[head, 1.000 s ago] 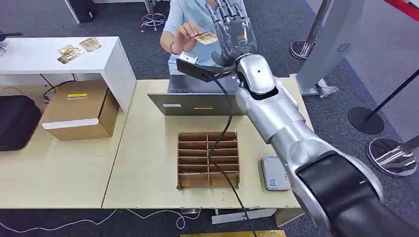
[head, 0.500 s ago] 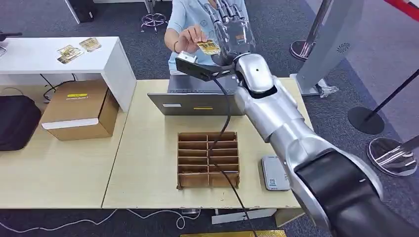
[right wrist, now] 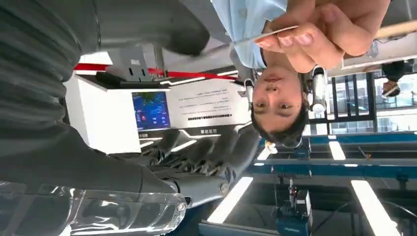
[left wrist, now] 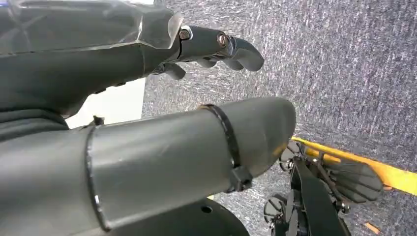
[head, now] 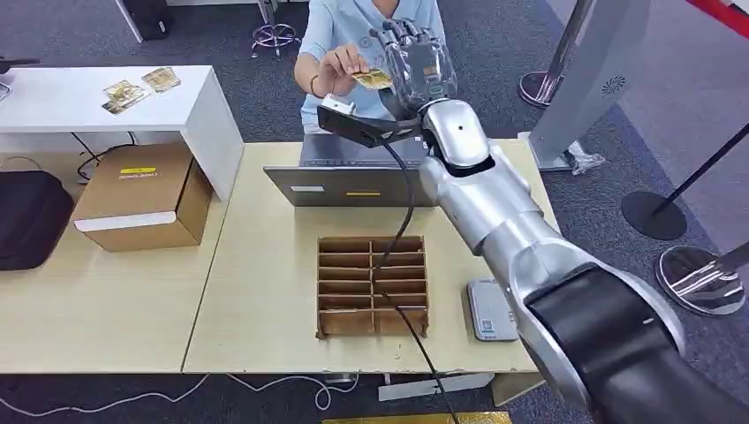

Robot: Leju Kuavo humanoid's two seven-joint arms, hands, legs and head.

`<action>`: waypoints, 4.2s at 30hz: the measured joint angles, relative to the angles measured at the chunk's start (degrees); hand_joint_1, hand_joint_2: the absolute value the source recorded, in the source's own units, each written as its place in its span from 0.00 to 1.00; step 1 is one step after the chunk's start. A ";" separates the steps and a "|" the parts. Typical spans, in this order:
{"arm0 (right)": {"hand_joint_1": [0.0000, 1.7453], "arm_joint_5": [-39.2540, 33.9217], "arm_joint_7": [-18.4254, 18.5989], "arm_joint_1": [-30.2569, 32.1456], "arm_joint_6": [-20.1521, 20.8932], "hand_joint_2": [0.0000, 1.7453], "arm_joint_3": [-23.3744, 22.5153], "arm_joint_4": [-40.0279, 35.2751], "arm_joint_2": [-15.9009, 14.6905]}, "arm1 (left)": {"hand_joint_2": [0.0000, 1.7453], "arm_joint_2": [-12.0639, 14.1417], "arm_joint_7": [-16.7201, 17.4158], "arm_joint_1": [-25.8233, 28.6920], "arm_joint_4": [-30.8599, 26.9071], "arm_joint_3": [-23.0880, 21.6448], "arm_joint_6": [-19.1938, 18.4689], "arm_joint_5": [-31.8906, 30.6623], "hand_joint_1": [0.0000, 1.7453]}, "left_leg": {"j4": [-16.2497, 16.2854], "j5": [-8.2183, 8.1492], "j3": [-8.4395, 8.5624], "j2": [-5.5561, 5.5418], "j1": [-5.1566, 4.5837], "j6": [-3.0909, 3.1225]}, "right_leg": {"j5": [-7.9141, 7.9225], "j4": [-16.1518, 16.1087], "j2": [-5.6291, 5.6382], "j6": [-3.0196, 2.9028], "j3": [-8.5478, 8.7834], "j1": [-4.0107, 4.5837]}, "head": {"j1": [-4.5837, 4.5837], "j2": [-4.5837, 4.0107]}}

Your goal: Pass the card to the sensor for recognition and then transmit it.

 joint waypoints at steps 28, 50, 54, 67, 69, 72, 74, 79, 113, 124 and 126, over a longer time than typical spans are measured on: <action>1.00 -21.59 -15.87 1.64 -9.65 1.00 -11.08 -3.48 -0.37 | 0.00 0.44 1.77 -0.08 0.00 -2.45 -1.05 -4.65 0.00 | 0.01 0.00 0.01 0.00 0.00 0.00 | 0.00 -0.02 0.00 0.00 -0.03 0.00 | 0.00 0.00; 1.00 -79.63 -23.21 28.26 32.24 1.00 -21.94 -32.59 -19.21 | 0.00 0.85 1.88 0.03 0.00 -1.83 -2.80 -3.30 0.00 | 0.07 -0.04 -0.07 -0.17 -0.01 0.03 | 0.01 -0.10 -0.16 0.04 -0.05 -0.01 | 0.00 0.00; 1.00 -83.98 -24.17 36.48 32.92 1.00 -23.61 -36.99 -22.19 | 0.00 0.83 1.73 0.19 0.00 -1.38 -3.17 -2.80 0.00 | 0.05 -0.05 -0.10 -0.21 0.02 0.02 | -0.01 -0.10 -0.23 0.05 -0.02 0.01 | 0.02 0.00; 1.00 -82.86 -20.83 56.03 31.41 1.00 -25.66 -47.82 -26.27 | 0.00 0.92 1.70 0.51 0.00 -0.20 -3.50 -2.64 0.00 | 0.02 -0.08 -0.11 -0.13 0.00 0.05 | -0.03 -0.10 -0.16 0.06 -0.06 0.00 | 0.00 0.00; 1.00 -82.64 -20.11 56.92 31.15 1.00 -25.66 -48.50 -26.93 | 0.00 1.01 1.71 0.52 0.00 -0.11 -3.63 -2.69 0.00 | 0.02 -0.08 -0.11 -0.14 -0.01 0.05 | -0.03 -0.10 -0.16 0.06 -0.05 -0.01 | 0.00 0.00; 1.00 -81.72 -19.04 58.44 31.19 1.00 -25.66 -49.16 -28.24 | 0.00 1.07 1.66 0.65 0.00 -0.06 -3.80 -2.71 0.00 | 0.02 -0.08 -0.12 -0.15 -0.01 0.05 | -0.03 -0.10 -0.16 0.06 -0.05 -0.01 | 0.00 0.00; 1.00 -81.48 -18.21 59.25 31.89 1.00 -25.66 -49.24 -29.17 | 0.00 1.09 1.62 0.71 0.00 -0.04 -3.89 -2.78 0.00 | 0.03 -0.08 -0.13 -0.15 -0.03 0.05 | -0.03 -0.10 -0.16 0.06 -0.05 -0.02 | -0.02 0.00; 1.00 -81.26 -16.74 59.36 33.38 1.00 -25.48 -48.43 -31.13 | 0.00 1.18 1.33 0.75 0.00 -0.06 -3.91 -3.19 0.00 | 0.02 -0.08 -0.13 -0.14 -0.04 0.06 | -0.04 -0.10 -0.17 0.06 -0.05 -0.02 | -0.02 0.00; 1.00 -79.39 -15.52 53.88 34.95 1.00 -21.22 -24.70 -37.46 | 0.00 1.62 0.13 0.92 0.00 1.05 -3.93 -3.26 0.00 | 0.03 -0.08 -0.14 -0.16 -0.03 0.06 | -0.03 -0.10 -0.18 0.07 -0.06 -0.02 | -0.02 0.00; 1.00 -80.08 -14.38 54.57 36.28 1.00 -19.85 -24.83 -38.86 | 0.00 1.79 -0.11 0.93 0.00 1.22 -4.31 -4.50 0.00 | 0.03 -0.08 -0.13 -0.16 -0.03 0.06 | -0.03 -0.10 -0.18 0.07 -0.05 -0.02 | -0.02 0.00; 1.00 -80.61 -14.05 54.68 36.79 1.00 -19.74 -24.90 -39.08 | 0.00 1.86 -0.11 0.92 0.00 1.22 -4.46 -4.74 0.00 | 0.03 -0.08 -0.13 -0.16 -0.04 0.06 | -0.03 -0.10 -0.18 0.07 -0.05 -0.03 | -0.02 0.00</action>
